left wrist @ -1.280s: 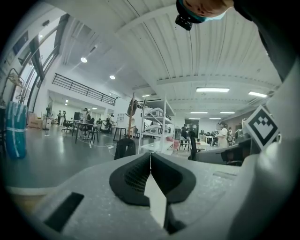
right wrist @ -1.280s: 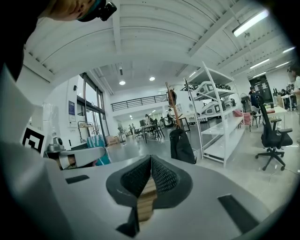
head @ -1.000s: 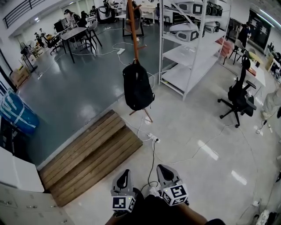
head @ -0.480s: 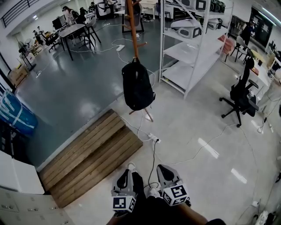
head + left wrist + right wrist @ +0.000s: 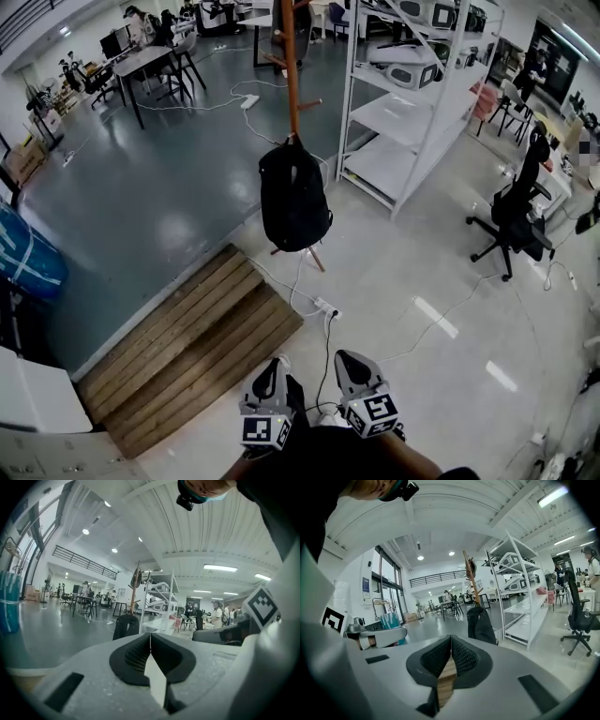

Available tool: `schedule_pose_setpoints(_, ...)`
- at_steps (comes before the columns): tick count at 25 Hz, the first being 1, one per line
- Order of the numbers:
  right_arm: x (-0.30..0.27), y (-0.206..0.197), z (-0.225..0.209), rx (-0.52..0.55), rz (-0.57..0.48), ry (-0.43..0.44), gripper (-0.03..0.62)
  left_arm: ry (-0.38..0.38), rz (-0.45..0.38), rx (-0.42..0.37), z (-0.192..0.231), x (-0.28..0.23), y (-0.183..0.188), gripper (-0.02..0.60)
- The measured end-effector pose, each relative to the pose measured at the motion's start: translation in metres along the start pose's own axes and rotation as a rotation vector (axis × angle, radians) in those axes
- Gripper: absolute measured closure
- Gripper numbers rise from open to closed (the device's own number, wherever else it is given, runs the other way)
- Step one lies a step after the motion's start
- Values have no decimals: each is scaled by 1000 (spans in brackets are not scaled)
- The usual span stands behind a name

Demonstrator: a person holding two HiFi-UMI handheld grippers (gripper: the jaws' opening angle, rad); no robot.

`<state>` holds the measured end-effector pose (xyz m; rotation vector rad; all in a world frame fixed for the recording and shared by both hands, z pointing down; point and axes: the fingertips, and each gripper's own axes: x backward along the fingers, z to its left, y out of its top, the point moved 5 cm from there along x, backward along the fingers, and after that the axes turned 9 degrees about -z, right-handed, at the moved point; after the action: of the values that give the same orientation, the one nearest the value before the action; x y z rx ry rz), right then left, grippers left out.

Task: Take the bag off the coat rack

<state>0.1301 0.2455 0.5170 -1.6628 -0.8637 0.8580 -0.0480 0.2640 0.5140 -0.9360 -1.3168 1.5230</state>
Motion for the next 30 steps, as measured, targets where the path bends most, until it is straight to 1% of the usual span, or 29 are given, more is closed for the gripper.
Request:
schedule_pose_setpoints(4,-50,9,-3,5,10,-27,580,-19,4,3,37,-42,9,563)
schedule_pose_setpoints(10,-133,21,5,-6,21,-59,580,-47,13,22,102,-99,22,563)
schedule_pose_setpoints(15,-203,40,7,8,10,-76,580,-73,22,31,153,-146,30,563)
schedule_pose_setpoints(20,-263,49,11,6,-13,-91,580,-105,3,3,203,-191,38,563)
schedule_pose_setpoints(22,-276,53,11,13,-15,-91,580,-112,-1,3,213,-202,41,563)
schedule_pose_setpoints(25,-288,54,11,18,-9,-95,580,-117,-16,40,222,-208,46,563)
schedule_pose_setpoints(27,-296,56,10,19,-10,-93,580,-101,-20,38,228,-214,47,564)
schedule_pose_setpoints(30,-306,59,4,20,-9,-87,580,-81,-5,43,231,-224,42,563)
